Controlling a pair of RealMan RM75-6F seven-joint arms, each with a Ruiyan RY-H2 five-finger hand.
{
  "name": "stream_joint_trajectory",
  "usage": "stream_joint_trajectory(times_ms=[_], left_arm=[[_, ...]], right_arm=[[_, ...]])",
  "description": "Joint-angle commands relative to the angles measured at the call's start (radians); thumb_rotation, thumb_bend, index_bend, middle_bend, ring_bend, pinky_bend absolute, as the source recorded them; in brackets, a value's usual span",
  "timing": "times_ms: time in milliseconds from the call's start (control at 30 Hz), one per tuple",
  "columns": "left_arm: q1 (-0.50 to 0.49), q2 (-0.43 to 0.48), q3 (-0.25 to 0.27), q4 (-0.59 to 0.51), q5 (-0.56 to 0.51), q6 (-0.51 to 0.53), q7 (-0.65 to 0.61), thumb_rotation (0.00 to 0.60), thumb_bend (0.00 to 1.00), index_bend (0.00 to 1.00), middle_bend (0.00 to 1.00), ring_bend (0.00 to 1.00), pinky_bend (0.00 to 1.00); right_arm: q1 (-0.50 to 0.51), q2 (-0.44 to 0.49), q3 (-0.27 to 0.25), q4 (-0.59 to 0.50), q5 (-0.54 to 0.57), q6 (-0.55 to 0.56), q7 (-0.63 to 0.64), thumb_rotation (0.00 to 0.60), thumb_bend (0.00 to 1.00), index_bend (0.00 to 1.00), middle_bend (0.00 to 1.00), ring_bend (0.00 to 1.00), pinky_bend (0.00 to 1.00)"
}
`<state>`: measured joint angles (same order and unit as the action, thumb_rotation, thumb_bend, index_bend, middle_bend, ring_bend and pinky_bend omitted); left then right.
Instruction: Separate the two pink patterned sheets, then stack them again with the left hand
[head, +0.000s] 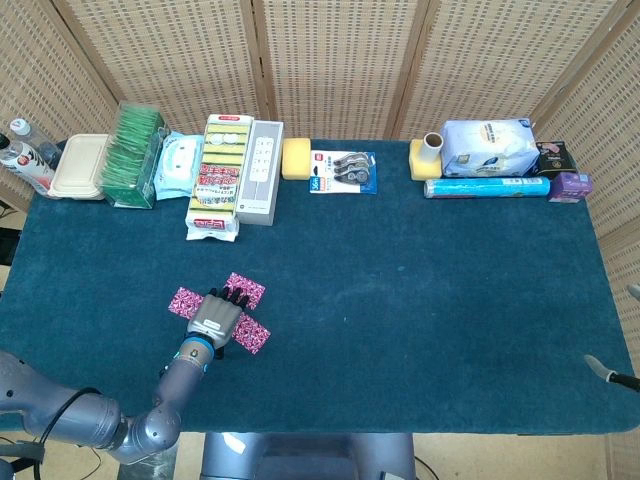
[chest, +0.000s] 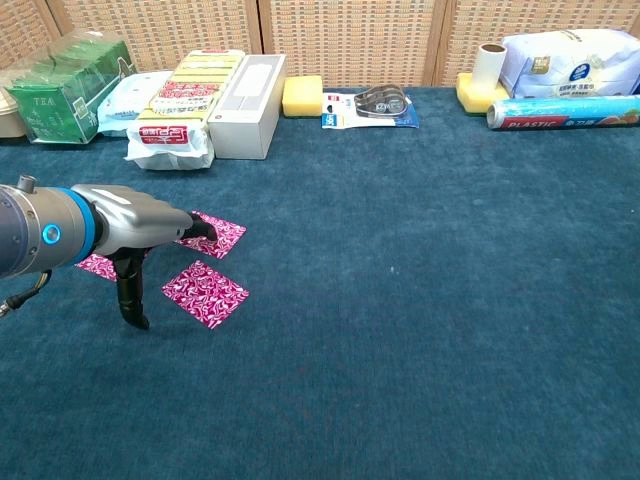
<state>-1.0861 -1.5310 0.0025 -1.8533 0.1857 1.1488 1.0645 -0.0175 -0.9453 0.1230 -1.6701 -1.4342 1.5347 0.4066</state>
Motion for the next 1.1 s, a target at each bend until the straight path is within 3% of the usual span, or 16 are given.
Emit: stream_joint_trajectory(times_ms=[33,300,500,733,1100], left_arm=[[0.011,0.025,-0.008,-0.015,0.034,-0.024,-0.037,0.6,0.11,0.0,0.0,0.0,0.1],[0.088,0.102,0.039,-0.084,0.324,-0.073,-0.183,0.6,0.11,0.0,0.0,0.0,0.1],[0.159,0.093,0.079,-0.004,0.573,-0.131,-0.334,0.6,0.14,0.05,0.0,0.0,0.1],[0.202,0.083,0.103,0.063,0.658,-0.17,-0.417,0.6,0.17,0.13,0.0,0.0,0.1],[0.228,0.049,0.092,0.119,0.708,-0.172,-0.438,0.6,0.2,0.16,0.0,0.0,0.1]], right_arm=[[0.0,0.0,0.0,0.0,0.001,0.0,0.0,0.6,0.0,0.11,0.0,0.0,0.02],[0.0,0.0,0.0,-0.003,-0.002,0.001,-0.002,0.6,0.0,0.11,0.0,0.0,0.02],[-0.002,0.0,-0.001,-0.003,-0.003,0.005,0.0,0.6,0.0,0.11,0.0,0.0,0.02],[-0.002,0.001,-0.002,-0.002,-0.005,0.003,0.003,0.6,0.0,0.11,0.0,0.0,0.02],[0.0,0.0,-0.002,-0.004,-0.007,0.003,0.002,0.6,0.0,0.11,0.0,0.0,0.02]])
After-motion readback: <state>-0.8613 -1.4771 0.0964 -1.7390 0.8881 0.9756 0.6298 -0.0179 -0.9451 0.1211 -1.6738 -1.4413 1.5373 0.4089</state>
